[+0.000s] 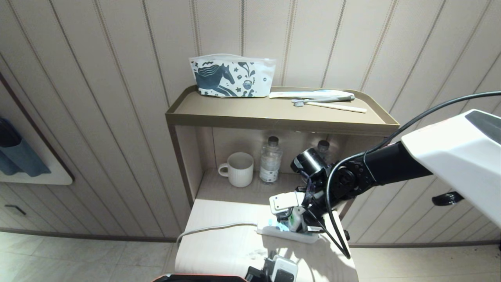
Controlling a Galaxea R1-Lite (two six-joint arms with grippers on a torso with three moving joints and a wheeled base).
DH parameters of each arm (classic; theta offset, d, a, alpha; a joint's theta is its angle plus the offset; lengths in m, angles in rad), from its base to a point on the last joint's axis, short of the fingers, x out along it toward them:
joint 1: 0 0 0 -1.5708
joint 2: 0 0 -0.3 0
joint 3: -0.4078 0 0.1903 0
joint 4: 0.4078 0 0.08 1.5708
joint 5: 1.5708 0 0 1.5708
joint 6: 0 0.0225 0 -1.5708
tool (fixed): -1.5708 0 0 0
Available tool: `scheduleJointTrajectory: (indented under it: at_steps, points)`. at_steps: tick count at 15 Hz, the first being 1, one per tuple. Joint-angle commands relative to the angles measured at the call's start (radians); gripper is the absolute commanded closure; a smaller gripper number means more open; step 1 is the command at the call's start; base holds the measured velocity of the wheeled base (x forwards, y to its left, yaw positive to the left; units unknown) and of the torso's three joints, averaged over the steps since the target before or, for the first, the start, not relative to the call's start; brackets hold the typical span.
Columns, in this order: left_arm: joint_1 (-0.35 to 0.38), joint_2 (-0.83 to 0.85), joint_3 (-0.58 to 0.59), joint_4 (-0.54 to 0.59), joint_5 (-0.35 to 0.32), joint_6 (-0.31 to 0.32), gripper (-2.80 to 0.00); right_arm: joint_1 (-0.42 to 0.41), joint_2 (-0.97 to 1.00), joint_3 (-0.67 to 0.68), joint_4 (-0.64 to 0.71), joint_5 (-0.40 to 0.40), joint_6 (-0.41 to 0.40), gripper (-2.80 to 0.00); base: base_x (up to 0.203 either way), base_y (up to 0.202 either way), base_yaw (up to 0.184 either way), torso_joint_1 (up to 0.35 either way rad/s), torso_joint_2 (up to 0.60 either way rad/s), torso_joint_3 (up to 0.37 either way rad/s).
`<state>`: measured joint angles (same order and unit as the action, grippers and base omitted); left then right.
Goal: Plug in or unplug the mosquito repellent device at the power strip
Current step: Hold the socket with your left hand and unplug it with your right hand
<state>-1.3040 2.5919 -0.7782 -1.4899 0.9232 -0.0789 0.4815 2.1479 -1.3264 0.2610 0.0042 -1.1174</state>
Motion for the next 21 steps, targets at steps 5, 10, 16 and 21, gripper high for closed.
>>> scheduleJointTrajectory:
  at_steps: [5,10,16,21]
  points:
    - [0.262,-0.056,0.063,-0.046,-0.024,-0.045,0.0,0.0,0.0,0.001,-0.006,-0.001,-0.005,0.0,0.0,0.0,0.0,0.0,0.0,0.0]
    - [0.265,-0.054,0.059,-0.044,-0.029,-0.041,0.0,0.0,0.001,0.003,-0.006,-0.001,-0.005,0.0,0.0,0.0,0.0,0.0,0.0,0.0]
    - [0.284,-0.03,-0.06,0.001,-0.055,-0.012,0.0,-0.001,0.0,0.003,-0.006,-0.001,-0.005,0.0,0.0,0.0,0.0,0.0,0.0,0.0]
    - [0.299,0.008,-0.279,0.189,-0.015,-0.013,0.0,-0.001,-0.002,0.003,-0.006,-0.001,-0.005,0.0,0.0,0.0,0.0,0.0,0.0,0.0]
